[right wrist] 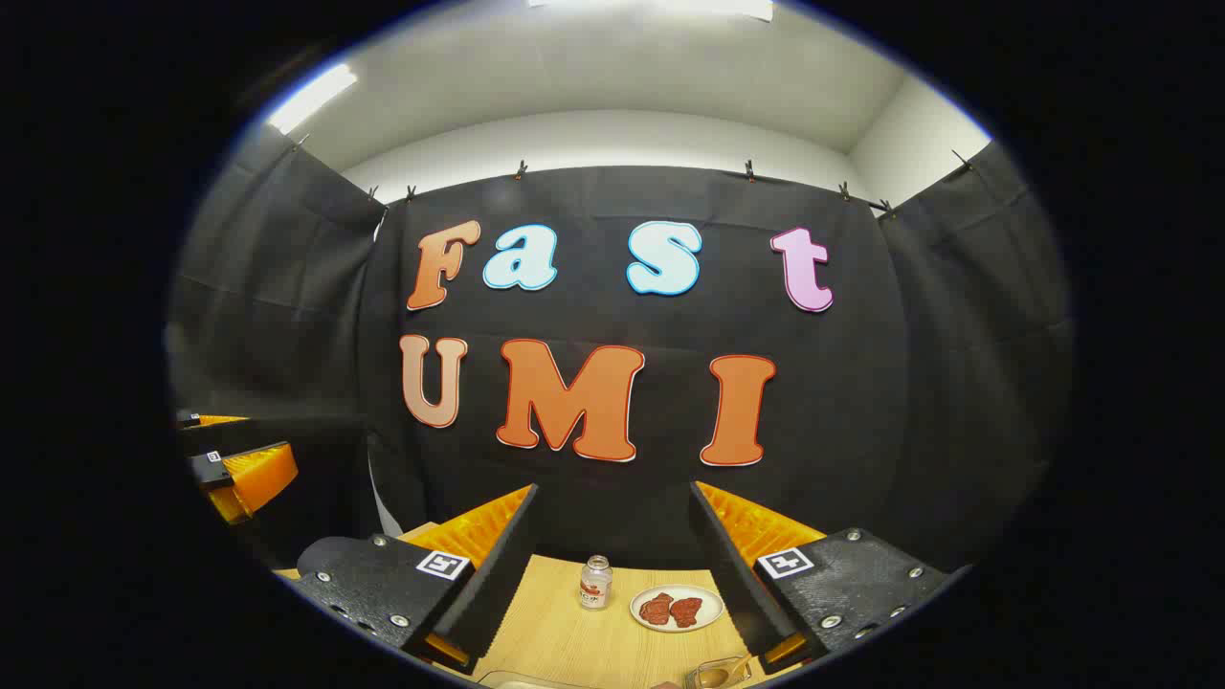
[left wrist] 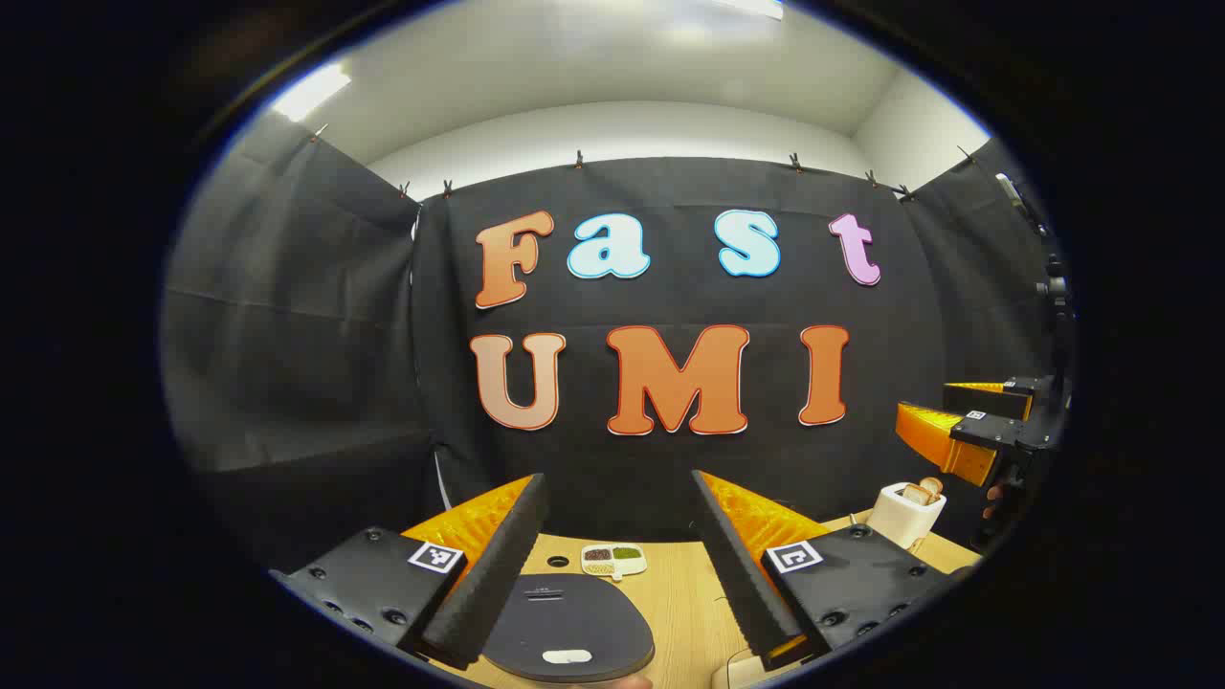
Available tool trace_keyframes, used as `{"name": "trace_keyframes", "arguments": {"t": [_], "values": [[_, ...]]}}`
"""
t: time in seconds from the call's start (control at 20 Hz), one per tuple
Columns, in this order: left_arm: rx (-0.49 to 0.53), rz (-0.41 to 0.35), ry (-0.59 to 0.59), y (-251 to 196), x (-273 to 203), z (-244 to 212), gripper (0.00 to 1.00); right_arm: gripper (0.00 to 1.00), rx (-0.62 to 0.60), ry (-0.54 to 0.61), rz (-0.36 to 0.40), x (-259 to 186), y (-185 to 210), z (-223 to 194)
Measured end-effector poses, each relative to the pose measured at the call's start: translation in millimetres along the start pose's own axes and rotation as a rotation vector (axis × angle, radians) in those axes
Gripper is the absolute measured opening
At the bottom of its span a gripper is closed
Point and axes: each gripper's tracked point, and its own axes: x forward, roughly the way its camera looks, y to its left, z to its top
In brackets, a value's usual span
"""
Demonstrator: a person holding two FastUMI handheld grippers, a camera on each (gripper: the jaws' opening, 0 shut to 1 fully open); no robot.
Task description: Close the left gripper, press the button to open the rice cooker; take a wooden spoon from the chopstick holder with the right hand, scoop a spoonful of rice and pour it into the rice cooker, then put the wooden spoon back into the chopstick holder.
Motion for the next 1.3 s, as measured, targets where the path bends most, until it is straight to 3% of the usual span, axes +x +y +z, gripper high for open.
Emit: {"name": "trace_keyframes", "arguments": {"t": [1.3], "values": [[0.032, 0.020, -0.009, -9, 9, 5, 0.07, 0.94, 0.007, 0.026, 0.009, 3, -10, -14]]}}
